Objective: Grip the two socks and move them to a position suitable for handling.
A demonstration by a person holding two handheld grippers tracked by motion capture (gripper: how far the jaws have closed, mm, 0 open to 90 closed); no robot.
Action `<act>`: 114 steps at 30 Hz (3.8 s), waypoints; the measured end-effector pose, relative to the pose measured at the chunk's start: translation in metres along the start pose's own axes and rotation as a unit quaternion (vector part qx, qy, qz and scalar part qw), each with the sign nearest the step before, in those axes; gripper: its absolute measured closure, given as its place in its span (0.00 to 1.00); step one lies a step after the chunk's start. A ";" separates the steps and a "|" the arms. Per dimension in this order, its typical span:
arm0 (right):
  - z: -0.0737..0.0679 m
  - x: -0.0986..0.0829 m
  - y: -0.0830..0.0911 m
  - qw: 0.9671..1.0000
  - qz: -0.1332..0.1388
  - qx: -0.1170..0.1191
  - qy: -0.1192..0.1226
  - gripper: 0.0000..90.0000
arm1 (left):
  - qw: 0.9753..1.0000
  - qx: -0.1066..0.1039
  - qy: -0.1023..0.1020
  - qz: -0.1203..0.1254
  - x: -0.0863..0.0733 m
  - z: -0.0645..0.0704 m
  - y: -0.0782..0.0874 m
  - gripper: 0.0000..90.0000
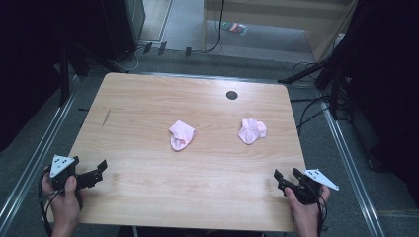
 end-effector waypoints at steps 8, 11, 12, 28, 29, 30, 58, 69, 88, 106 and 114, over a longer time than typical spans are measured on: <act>-0.009 0.002 0.002 0.999 0.011 0.004 0.029 0.32 | 1.000 -0.002 -0.003 0.000 0.000 0.001 0.000 0.00; -0.019 0.006 0.004 0.999 0.015 0.010 0.033 0.36 | 1.000 -0.003 -0.001 0.000 0.000 0.001 -0.001 0.00; -0.025 0.008 0.005 0.999 0.016 0.014 0.037 0.38 | 1.000 -0.003 -0.001 0.000 0.000 0.001 -0.001 0.00; -0.084 0.045 -0.025 0.996 0.015 0.042 0.077 0.54 | 1.000 -0.007 0.000 0.000 0.000 0.001 0.000 0.00; -0.083 0.052 -0.038 0.997 0.009 0.029 0.072 0.57 | 1.000 -0.007 -0.001 -0.001 0.000 0.001 -0.001 0.00; -0.082 0.054 -0.045 0.997 0.009 0.014 0.072 0.57 | 1.000 -0.008 -0.001 -0.002 0.000 0.001 -0.001 0.00; -0.058 0.080 -0.162 0.996 -0.056 -0.039 0.062 0.36 | 1.000 -0.016 -0.001 -0.002 0.000 0.001 -0.001 0.00; -0.055 0.073 -0.166 0.993 -0.062 -0.069 0.078 0.55 | 1.000 -0.018 0.000 -0.002 0.000 0.001 -0.001 0.00; -0.051 0.089 -0.132 0.999 -0.020 -0.041 0.008 0.92 | 1.000 -0.027 0.004 0.005 0.001 0.001 0.000 0.00; -0.110 0.092 -0.051 0.999 0.002 0.030 0.013 0.92 | 1.000 -0.024 -0.016 -0.009 0.004 0.005 0.003 0.00; -0.132 0.079 -0.032 0.999 0.002 0.047 0.024 0.92 | 0.999 -0.047 -0.009 0.013 0.022 0.023 0.016 0.00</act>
Point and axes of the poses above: each handheld gripper's, and its own axes: y roughly backward along the jaws, x roughly out of its top, z roughly to its right, the point moved 6 cm from there along -y, roughly forward along the jaws, and after that the axes turned 7 degrees about -y, right-handed, at the moved point
